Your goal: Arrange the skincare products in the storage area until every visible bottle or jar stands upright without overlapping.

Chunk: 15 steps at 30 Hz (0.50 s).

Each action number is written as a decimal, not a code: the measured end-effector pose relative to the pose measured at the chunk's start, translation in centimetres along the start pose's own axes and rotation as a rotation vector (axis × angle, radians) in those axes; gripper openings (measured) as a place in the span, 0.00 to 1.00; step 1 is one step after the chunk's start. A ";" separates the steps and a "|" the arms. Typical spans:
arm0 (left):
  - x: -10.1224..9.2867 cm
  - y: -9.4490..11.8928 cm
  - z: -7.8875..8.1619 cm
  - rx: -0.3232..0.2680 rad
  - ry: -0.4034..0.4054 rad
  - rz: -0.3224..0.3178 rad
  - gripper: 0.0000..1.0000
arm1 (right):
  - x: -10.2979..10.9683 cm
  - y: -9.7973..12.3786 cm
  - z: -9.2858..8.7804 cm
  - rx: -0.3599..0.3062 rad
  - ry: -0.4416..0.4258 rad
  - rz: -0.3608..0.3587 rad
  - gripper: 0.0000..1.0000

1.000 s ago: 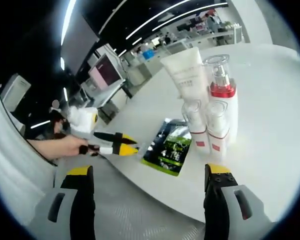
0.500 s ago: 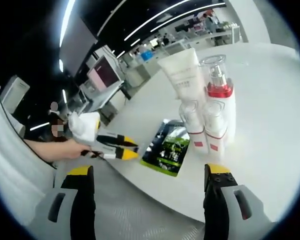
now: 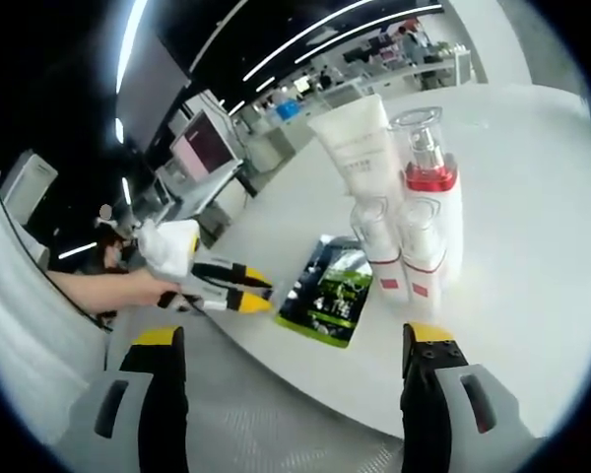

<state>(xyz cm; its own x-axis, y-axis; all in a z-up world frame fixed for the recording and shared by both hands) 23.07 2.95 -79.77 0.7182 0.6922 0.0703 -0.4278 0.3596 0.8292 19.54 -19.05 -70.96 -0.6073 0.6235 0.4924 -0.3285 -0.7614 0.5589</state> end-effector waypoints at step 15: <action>-1.0 0.8 0.6 -0.003 0.015 0.001 0.26 | -0.1 0.0 0.0 -0.001 0.000 -0.003 0.91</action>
<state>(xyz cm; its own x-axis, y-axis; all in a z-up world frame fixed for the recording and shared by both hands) 22.31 2.18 -78.87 0.7096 0.7018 0.0628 -0.4303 0.3611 0.8273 19.56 -19.11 -70.98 -0.6060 0.6260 0.4909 -0.3314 -0.7596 0.5596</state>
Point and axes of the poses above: the point that each gripper's makers call its tool centre point, and the gripper's own axes: y roughly backward along the fingers, x roughly to its left, z roughly out of its top, the point moved 4 cm from there along y, roughly backward along the fingers, and after that the axes turned 5 degrees about x, right-handed, at the moved point
